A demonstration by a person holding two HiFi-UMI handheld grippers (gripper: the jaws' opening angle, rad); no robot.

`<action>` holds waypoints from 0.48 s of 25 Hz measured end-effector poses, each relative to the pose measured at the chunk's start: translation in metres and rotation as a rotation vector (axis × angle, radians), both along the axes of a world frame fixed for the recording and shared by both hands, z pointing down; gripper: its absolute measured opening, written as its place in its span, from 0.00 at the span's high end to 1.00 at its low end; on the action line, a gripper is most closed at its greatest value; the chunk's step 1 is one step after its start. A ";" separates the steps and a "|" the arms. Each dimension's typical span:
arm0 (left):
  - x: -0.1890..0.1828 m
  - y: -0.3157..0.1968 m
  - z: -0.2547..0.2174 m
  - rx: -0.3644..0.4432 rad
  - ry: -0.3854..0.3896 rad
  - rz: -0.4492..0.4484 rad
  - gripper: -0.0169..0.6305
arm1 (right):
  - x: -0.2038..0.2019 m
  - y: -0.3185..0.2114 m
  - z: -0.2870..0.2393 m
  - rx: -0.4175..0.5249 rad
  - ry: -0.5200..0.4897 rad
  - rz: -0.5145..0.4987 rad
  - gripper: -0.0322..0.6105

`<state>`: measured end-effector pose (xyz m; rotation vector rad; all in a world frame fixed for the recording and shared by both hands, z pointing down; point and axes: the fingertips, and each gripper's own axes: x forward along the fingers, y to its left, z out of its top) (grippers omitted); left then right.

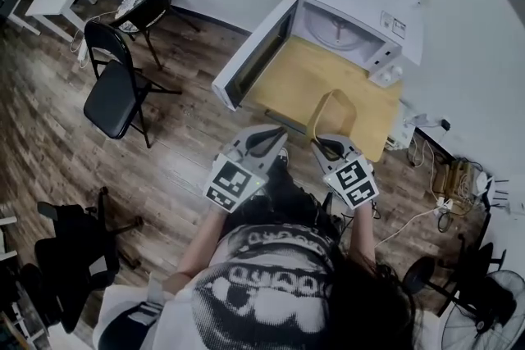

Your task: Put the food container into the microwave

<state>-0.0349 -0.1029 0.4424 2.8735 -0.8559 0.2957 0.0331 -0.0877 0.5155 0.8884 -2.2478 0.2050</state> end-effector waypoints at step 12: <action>0.053 -0.094 -0.010 0.023 -0.032 0.040 0.95 | 0.041 -0.109 0.014 -0.024 -0.017 -0.021 0.92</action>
